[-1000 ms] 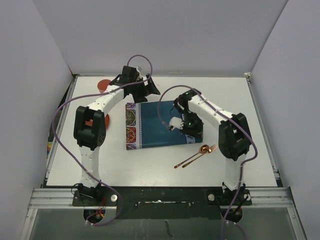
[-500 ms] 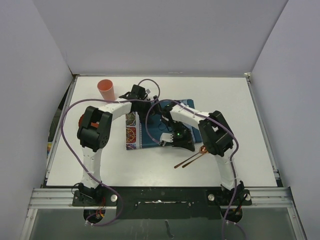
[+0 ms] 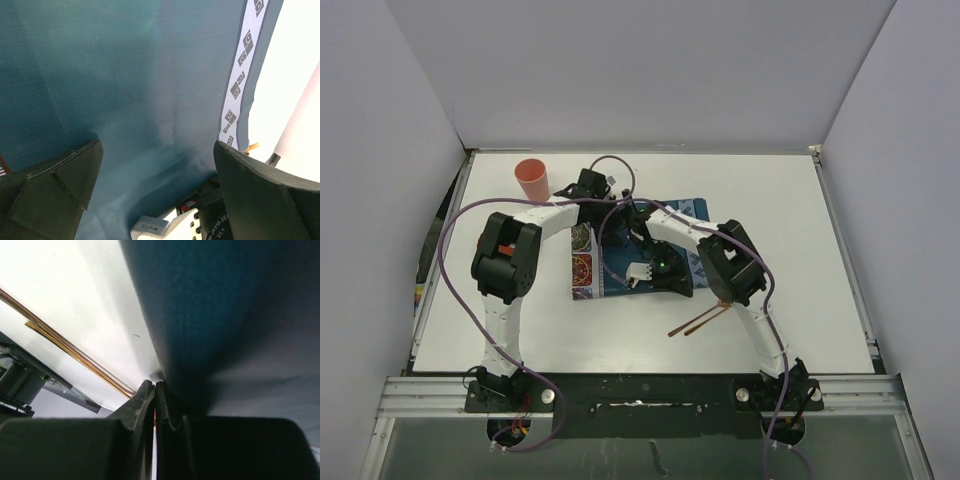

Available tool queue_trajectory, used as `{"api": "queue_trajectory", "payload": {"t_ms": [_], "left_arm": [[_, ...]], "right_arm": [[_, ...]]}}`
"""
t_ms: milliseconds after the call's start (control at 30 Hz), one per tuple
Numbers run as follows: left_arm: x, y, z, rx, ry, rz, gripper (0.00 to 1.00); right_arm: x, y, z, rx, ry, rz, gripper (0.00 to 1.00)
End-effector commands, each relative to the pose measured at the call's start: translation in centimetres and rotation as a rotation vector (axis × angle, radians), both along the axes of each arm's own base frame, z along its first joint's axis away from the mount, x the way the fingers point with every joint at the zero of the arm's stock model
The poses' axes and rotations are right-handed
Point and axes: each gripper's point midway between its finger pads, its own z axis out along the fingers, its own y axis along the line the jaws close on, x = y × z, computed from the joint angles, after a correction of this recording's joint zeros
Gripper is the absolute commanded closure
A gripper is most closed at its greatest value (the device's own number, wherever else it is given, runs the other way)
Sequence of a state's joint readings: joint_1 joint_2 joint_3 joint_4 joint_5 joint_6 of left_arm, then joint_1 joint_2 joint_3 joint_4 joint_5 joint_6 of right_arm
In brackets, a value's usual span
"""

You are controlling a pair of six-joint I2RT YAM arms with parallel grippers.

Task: Set the dinner table for one person
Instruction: Fold the napkin at the center of the board.

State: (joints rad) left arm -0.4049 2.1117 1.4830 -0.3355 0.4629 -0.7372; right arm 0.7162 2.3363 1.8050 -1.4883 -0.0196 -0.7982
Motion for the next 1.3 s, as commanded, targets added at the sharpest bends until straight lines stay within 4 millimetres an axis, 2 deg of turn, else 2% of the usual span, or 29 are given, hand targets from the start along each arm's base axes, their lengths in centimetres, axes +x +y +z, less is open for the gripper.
{"api": "queue_trajectory", "payload": {"t_ms": [0, 133, 267, 533, 700, 800, 900, 1033, 1167, 1267], "left_arm": [[1.1, 0.0, 3.3, -0.004, -0.114, -0.023, 0.02], [1.2, 0.0, 3.6, 0.004, -0.123, -0.03, 0.02], [1.4, 0.2, 3.9, 0.015, -0.14, -0.032, 0.02], [1.2, 0.3, 4.5, 0.023, -0.16, -0.047, 0.02], [0.6, 0.8, 5.1, 0.038, -0.174, -0.046, 0.02], [0.5, 0.9, 5.6, 0.041, -0.18, -0.049, 0.02], [0.7, 0.8, 6.9, 0.042, -0.206, -0.06, 0.02], [1.1, 0.5, 9.0, 0.026, -0.263, -0.081, 0.02], [1.4, 0.2, 11.6, 0.005, -0.32, -0.106, 0.02], [1.1, 0.5, 14.5, -0.008, -0.365, -0.113, 0.02]], "right_arm": [[2.0, 0.9, -3.8, 0.066, 0.022, -0.035, 1.0], [0.5, 1.0, -5.0, 0.064, 0.11, -0.066, 1.0], [-0.1, 0.8, -5.2, 0.062, 0.137, -0.068, 1.0], [-1.9, 1.8, -5.3, 0.118, 0.201, -0.145, 1.0], [-1.4, 2.1, -5.6, 0.143, 0.159, -0.153, 1.0], [0.9, 2.7, -3.6, 0.184, 0.068, -0.178, 1.0], [4.6, 2.9, 0.4, 0.232, -0.118, -0.171, 1.0], [8.8, 1.7, 6.6, 0.27, -0.336, -0.183, 1.0], [10.8, 0.2, 10.9, 0.284, -0.472, -0.241, 1.0], [12.0, -1.4, 12.4, 0.293, -0.559, -0.31, 1.0]]}}
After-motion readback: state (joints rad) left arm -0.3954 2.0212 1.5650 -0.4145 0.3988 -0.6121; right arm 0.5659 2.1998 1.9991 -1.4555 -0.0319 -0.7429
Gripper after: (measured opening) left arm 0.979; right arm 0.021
